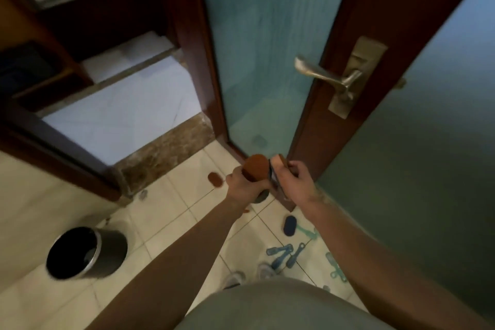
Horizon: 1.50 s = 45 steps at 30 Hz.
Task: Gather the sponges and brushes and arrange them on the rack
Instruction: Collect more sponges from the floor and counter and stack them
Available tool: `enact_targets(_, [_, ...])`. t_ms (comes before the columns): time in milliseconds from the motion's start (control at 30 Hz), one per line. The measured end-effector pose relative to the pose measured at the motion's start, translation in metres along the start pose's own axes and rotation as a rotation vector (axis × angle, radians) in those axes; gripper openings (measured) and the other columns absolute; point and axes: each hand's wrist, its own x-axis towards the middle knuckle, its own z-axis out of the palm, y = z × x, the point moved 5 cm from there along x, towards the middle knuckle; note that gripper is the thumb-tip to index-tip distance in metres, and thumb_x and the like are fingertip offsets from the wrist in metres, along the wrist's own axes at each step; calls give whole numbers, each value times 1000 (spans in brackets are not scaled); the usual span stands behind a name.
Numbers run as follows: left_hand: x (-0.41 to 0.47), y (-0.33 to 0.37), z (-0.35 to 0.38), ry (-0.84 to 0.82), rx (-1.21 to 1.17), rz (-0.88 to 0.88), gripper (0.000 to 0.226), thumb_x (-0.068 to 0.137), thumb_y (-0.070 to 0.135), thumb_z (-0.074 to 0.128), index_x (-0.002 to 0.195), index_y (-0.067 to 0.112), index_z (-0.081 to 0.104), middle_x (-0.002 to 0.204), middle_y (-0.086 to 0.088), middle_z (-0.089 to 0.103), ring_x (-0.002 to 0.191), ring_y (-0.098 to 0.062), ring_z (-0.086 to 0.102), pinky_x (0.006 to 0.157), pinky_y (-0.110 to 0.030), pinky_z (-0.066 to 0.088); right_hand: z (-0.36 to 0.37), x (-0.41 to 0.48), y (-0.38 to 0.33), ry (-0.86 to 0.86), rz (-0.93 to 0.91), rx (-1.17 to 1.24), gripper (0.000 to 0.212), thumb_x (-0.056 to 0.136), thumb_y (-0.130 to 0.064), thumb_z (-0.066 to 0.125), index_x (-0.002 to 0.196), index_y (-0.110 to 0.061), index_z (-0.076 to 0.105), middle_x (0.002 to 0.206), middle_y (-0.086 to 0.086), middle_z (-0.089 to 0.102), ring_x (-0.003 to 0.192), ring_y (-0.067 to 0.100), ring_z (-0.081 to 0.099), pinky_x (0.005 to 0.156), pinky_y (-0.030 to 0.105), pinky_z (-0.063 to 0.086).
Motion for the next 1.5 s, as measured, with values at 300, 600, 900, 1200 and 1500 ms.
enact_targets(300, [-30, 39, 45, -307, 116, 334, 61, 68, 10, 79, 117, 21, 45, 112, -2, 56, 104, -19, 57, 85, -25, 45, -57, -66, 23, 368, 19, 132, 54, 88, -45, 64, 132, -15, 52, 120, 4, 62, 103, 17, 60, 85, 29, 49])
enact_targets(600, [-135, 39, 114, -729, 297, 620, 74, 68, 1, 78, 129, 18, 41, 118, -1, 49, 97, -14, 53, 66, -11, 41, -122, -204, 65, 774, 11, 276, 60, 84, -48, 68, 134, -16, 57, 126, 0, 63, 114, 11, 60, 103, 34, 48])
enact_targets(900, [-253, 34, 186, -1040, 471, 776, 78, 68, 7, 78, 131, 32, 38, 120, 1, 47, 101, -16, 52, 81, -27, 46, -182, -328, 117, 1186, 103, 314, 45, 72, -43, 75, 110, -30, 55, 119, 1, 56, 101, 13, 60, 87, 39, 57])
enact_targets(1200, [-407, 31, 247, -1203, 397, 1026, 54, 71, 12, 78, 112, 32, 49, 125, 1, 39, 99, -10, 48, 67, -6, 36, -255, -466, 146, 1446, 100, 298, 42, 75, -29, 74, 113, -28, 56, 124, 3, 53, 105, 12, 54, 88, 30, 51])
enact_targets(1500, [-555, -5, 302, -1353, 378, 1136, 50, 75, 28, 79, 117, 33, 51, 131, 1, 44, 108, -14, 50, 74, -20, 49, -313, -599, 190, 1597, 89, 305, 53, 66, -32, 74, 116, -31, 55, 126, 3, 53, 108, 14, 58, 89, 38, 57])
